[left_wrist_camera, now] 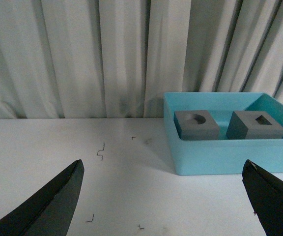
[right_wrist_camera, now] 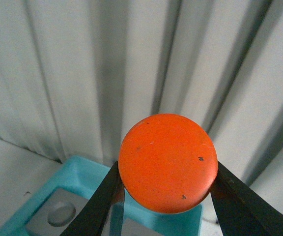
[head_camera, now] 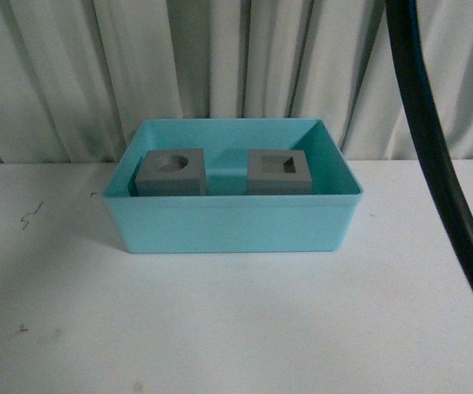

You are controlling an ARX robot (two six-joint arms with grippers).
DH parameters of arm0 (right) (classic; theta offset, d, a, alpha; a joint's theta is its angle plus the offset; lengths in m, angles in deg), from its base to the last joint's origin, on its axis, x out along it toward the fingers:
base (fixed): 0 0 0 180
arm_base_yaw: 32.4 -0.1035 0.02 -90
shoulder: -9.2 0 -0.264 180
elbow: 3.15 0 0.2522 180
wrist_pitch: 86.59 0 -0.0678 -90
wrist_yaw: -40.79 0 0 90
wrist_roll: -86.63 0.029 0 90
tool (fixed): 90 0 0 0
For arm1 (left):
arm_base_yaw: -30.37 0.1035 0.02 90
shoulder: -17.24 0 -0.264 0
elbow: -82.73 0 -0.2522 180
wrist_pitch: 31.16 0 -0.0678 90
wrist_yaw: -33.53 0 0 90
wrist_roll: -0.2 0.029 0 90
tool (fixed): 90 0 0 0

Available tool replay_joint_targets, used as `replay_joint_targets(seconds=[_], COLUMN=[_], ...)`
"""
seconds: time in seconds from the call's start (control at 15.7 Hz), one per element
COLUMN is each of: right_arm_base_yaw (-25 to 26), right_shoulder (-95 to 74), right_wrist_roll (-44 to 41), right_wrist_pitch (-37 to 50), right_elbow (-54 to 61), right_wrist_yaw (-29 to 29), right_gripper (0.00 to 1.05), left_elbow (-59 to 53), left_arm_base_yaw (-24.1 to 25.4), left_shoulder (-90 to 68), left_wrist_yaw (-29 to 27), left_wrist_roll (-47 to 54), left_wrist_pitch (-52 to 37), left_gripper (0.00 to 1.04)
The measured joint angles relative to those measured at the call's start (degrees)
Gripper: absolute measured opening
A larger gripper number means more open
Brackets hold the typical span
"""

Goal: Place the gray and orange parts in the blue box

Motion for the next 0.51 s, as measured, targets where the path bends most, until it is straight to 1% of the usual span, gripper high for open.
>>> replay_joint_targets(seconds=[0.13,0.25,0.38,0.51], right_arm_base_yaw=[-0.44,-3.28,-5.90,-7.48], right_shoulder=[-8.59,-15.32,-18.58,-21.73], right_wrist_roll=[3.50,6.84,10.86,14.64], right_wrist_pitch=[-0.59,-1.62,-2.71,-4.42], right_elbow=[-3.52,-7.43,-12.37,-14.88], right_wrist_yaw=[4.72,9.42,12.83,15.28], right_gripper=[0.45,0.45,0.45,0.44], left_elbow=[0.00,0.00,0.00,0.00], left_arm_base_yaw=[0.00,0.00,0.00,0.00], left_shoulder=[0.00,0.00,0.00,0.00], left_wrist_yaw=[0.00,0.00,0.00,0.00], left_wrist_roll=[0.00,0.00,0.00,0.00], left_wrist_pitch=[0.00,0.00,0.00,0.00], left_gripper=[0.98,0.98,0.98,0.98])
